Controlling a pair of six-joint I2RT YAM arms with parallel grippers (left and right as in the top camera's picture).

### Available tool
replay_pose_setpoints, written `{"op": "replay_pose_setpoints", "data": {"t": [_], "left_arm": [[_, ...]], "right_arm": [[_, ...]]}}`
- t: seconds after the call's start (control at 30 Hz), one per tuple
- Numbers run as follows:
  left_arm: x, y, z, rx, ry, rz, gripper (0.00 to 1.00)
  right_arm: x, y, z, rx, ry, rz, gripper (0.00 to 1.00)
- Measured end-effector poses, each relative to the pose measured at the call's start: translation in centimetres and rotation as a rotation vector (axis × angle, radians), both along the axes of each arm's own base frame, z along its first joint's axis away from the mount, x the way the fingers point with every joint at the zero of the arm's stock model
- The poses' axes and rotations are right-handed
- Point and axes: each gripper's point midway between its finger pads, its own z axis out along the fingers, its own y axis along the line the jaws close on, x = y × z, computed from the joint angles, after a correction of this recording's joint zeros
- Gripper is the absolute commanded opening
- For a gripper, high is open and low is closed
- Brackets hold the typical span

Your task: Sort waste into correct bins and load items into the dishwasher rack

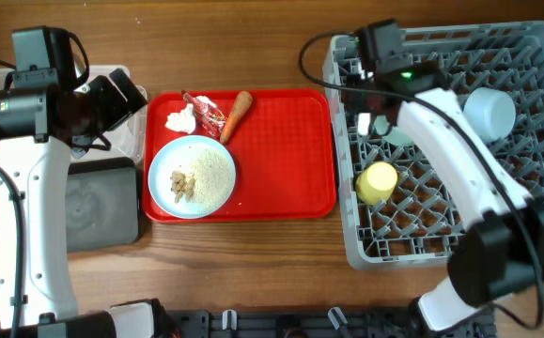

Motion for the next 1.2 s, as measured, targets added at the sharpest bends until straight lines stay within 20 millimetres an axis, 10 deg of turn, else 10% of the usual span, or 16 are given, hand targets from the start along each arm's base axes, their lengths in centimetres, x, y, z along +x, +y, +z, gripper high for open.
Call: {"op": "replay_pose_setpoints", "data": {"t": [0.3,0.43,0.5,0.73,0.97,1.07,1.2], "left_arm": [[0.0,0.0,0.0,0.0,0.0,0.0,1.0],[0.0,0.0,0.0,0.0,0.0,0.0,1.0],[0.0,0.0,0.0,0.0,0.0,0.0,1.0],[0.0,0.0,0.0,0.0,0.0,0.0,1.0],[0.0,0.0,0.0,0.0,0.0,0.0,1.0],[0.0,0.0,0.0,0.0,0.001,0.0,1.0],[0.0,0.0,0.0,0.0,0.0,0.0,1.0]], "right_arm": [[-0.8,2.2,2.7,0.11,-0.037,0.076,0.59],[-2.7,3.0,11.1,0.186,-0.231,0.136,0.73],[-4.3,2.7,16.1,0.226,-0.354,0.155,1.0],[-11.4,3.5,26.2,0.448,-0.577,0.271,1.0],[-14.5,3.5,25.3,0.542,-0.469,0.231,1.0],[-16.4,1.3,21.9,0.439,-0.343,0.149,1.0],[-15.7,-1.6,22.8,0.34,-0.499,0.057,1.0]]}}
